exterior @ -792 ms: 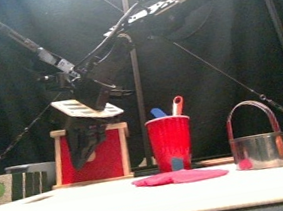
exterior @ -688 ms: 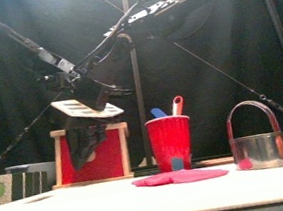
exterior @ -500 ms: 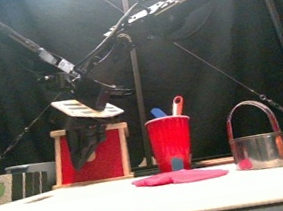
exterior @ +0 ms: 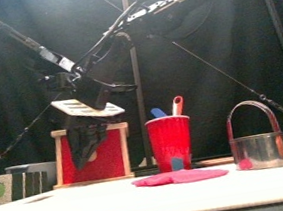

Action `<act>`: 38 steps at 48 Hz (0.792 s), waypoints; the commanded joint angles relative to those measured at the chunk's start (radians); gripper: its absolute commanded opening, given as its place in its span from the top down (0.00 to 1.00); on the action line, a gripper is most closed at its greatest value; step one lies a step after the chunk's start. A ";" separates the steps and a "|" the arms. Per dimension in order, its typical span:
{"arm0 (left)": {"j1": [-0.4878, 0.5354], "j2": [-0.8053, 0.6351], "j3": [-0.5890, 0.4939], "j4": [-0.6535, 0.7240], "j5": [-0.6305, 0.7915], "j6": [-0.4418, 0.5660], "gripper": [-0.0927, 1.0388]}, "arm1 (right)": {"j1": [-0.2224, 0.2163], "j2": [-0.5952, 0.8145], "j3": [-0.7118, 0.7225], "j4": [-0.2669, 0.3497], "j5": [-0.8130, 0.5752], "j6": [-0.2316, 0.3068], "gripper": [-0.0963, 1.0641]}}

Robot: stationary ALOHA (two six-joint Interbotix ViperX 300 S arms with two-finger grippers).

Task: Get the cutter from the drawer then cut the dough then place the extra dough in the bowl
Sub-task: Cut the dough

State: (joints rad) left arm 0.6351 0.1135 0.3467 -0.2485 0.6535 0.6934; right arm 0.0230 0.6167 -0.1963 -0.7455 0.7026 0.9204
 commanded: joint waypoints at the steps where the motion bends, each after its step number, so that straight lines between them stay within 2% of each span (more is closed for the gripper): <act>1: -0.002 -0.026 -0.028 -0.015 -0.034 -0.005 0.50 | 0.020 -0.063 -0.026 0.017 -0.006 0.002 0.62; 19: 0.000 -0.103 -0.011 -0.115 -0.167 -0.005 0.50 | 0.098 -0.118 -0.031 0.015 -0.006 0.003 0.63; 30: -0.005 -0.192 0.064 -0.166 -0.268 -0.002 0.50 | 0.146 -0.175 0.003 0.003 -0.008 0.003 0.62; 38: -0.018 -0.291 0.161 -0.222 -0.348 -0.002 0.50 | 0.173 -0.259 0.086 -0.011 -0.015 0.005 0.63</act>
State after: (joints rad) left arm 0.6305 -0.1058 0.4801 -0.4403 0.3513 0.6903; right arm 0.1933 0.4510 -0.1289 -0.7470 0.6934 0.9219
